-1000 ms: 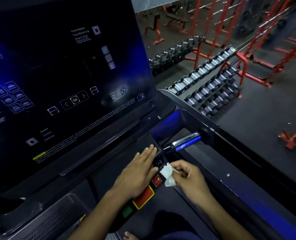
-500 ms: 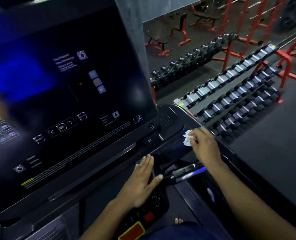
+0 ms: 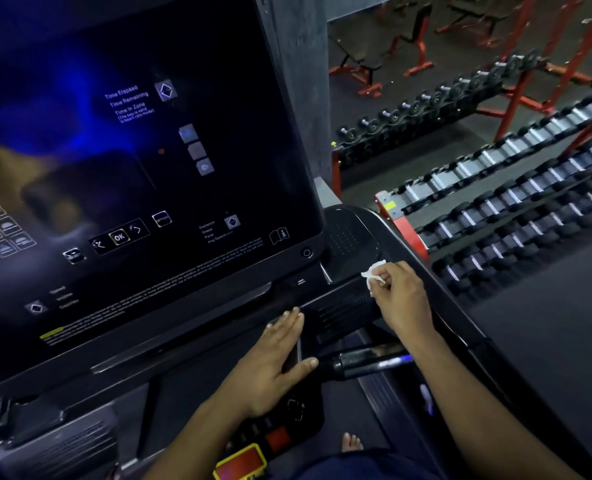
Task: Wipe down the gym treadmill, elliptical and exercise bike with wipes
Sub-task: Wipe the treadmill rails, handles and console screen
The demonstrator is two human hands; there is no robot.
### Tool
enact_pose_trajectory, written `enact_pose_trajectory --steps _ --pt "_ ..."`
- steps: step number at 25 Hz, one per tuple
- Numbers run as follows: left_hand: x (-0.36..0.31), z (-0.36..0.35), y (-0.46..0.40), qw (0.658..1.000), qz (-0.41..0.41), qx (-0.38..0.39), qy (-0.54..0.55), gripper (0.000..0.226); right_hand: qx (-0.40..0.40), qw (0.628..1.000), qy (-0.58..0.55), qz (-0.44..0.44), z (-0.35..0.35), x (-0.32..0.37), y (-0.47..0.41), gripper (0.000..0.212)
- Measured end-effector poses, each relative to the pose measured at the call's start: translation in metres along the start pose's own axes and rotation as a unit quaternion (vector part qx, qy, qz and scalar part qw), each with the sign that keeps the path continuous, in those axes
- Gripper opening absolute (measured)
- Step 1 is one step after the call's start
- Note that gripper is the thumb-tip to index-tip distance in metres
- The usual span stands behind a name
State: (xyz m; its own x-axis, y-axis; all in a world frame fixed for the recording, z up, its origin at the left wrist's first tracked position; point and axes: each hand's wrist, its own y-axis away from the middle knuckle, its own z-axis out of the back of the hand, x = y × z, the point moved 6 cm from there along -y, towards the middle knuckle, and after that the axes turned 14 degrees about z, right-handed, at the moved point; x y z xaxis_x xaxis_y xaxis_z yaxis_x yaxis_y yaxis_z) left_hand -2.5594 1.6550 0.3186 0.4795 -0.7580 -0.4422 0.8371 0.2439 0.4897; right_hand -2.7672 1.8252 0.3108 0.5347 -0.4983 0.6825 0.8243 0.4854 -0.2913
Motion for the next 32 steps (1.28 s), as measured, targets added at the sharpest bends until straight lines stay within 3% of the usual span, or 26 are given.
enact_pose_trajectory --steps 6,11,17,21,24,28,32 --pt "0.001 0.000 0.000 1.000 0.010 -0.008 0.013 0.083 0.024 1.000 -0.009 -0.005 -0.017 0.012 0.007 0.011" --pt "0.001 0.002 0.000 0.999 0.022 -0.025 -0.008 0.085 0.141 0.985 -0.074 0.070 -0.073 0.074 0.023 0.012" --pt "0.005 0.000 0.001 0.999 0.033 -0.027 -0.012 0.096 0.248 0.966 0.061 0.046 -0.069 0.054 0.023 0.018" --pt "0.005 0.000 0.001 0.999 0.036 -0.021 -0.005 0.092 0.202 0.972 0.116 0.011 -0.022 0.019 0.004 0.017" --pt "0.007 -0.001 -0.001 0.999 0.038 -0.019 -0.005 0.091 0.114 0.982 0.122 0.087 0.001 0.016 -0.015 0.014" --pt "0.008 -0.002 -0.001 0.999 0.032 -0.022 -0.017 0.087 0.146 0.968 0.182 0.090 -0.002 0.005 -0.013 0.024" --pt "0.007 -0.004 -0.002 1.000 0.023 -0.004 -0.018 0.096 0.179 0.973 0.139 0.052 -0.005 -0.009 0.005 0.025"
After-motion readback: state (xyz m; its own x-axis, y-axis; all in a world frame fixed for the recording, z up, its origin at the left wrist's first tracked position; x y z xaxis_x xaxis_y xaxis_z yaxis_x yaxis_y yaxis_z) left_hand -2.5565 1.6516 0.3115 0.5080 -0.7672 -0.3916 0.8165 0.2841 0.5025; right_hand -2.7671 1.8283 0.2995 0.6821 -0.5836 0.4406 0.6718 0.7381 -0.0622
